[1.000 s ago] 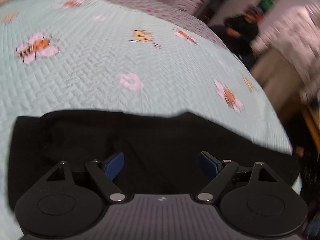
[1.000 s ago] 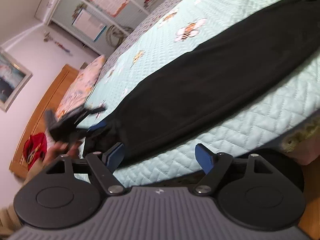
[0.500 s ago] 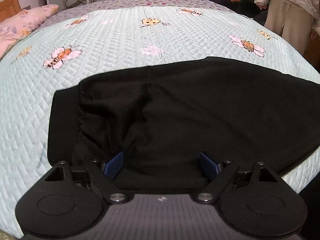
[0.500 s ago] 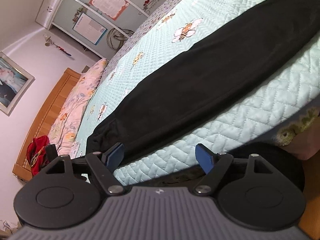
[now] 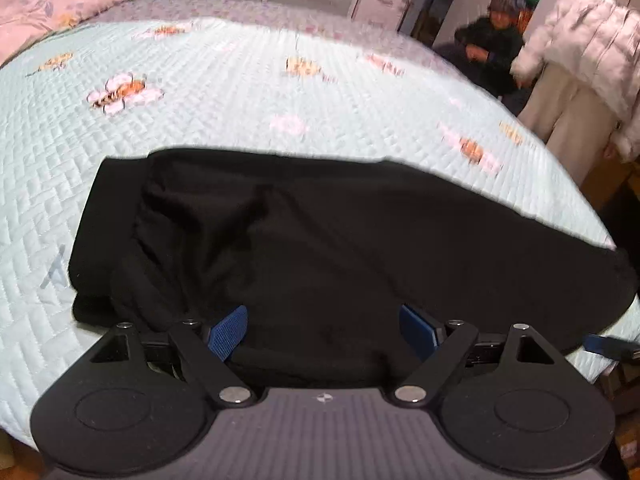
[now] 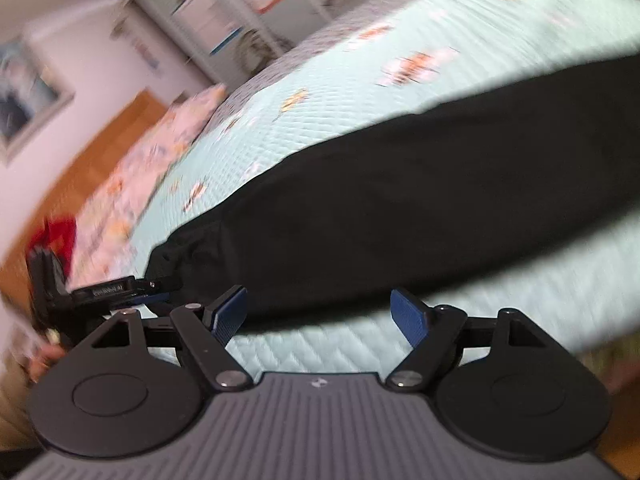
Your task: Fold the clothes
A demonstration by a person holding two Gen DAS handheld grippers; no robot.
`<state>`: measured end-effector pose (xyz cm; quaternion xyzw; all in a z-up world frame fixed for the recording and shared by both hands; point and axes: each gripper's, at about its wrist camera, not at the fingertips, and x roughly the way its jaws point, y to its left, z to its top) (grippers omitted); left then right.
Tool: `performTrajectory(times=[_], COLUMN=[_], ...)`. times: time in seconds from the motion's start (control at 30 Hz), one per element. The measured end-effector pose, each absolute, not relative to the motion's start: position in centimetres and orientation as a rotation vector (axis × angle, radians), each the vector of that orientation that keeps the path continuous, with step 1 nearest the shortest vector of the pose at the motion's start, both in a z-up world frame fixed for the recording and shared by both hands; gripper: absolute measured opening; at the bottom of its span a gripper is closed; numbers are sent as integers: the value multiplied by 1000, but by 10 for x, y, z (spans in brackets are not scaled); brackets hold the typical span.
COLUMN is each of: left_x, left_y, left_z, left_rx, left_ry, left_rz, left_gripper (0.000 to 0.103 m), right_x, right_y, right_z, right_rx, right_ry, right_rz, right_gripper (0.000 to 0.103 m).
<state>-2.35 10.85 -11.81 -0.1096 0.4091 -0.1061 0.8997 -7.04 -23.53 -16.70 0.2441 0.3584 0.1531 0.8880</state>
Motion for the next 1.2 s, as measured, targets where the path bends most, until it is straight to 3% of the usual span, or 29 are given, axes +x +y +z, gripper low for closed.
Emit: performTrajectory(times=[0.17,0.3,0.37,0.43,0.6,0.9,1.03,1.1,1.2], left_x=[-10,9,19,31,58,71,69,67,62], left_y=[140,163,166,169,182,199,204,202,196], left_z=[-106,-92,-89,-93,-117,-139,-141,-140,-137], left_rx=[-329,-404,-442,-480,-564,-584,-596,-579,-540], left_ry=[778,773,766,769,819,857,848,841,839], left_rz=[-87,-96,-126,-138,-102,-88,-100,-100,-94], left_gripper=[85,89,98,99,89,87,87,87,87], right_x=[-33,-10,6,26,66,120,116,103,72], right_y=[-177,-127,-105,-88,-41,43,10,-8,-21], right_z=[-152,-143,-143,-146,-149,-170,-185,-174,-165], right_rx=[258,149,153,193,223,87,171,212,202], right_ry=[740,719,728,754,807,870,907,896,889], right_rz=[422,540,584,599,624,671,642,615,704], right_gripper=[65,26,21,21,19,19,11,17,17])
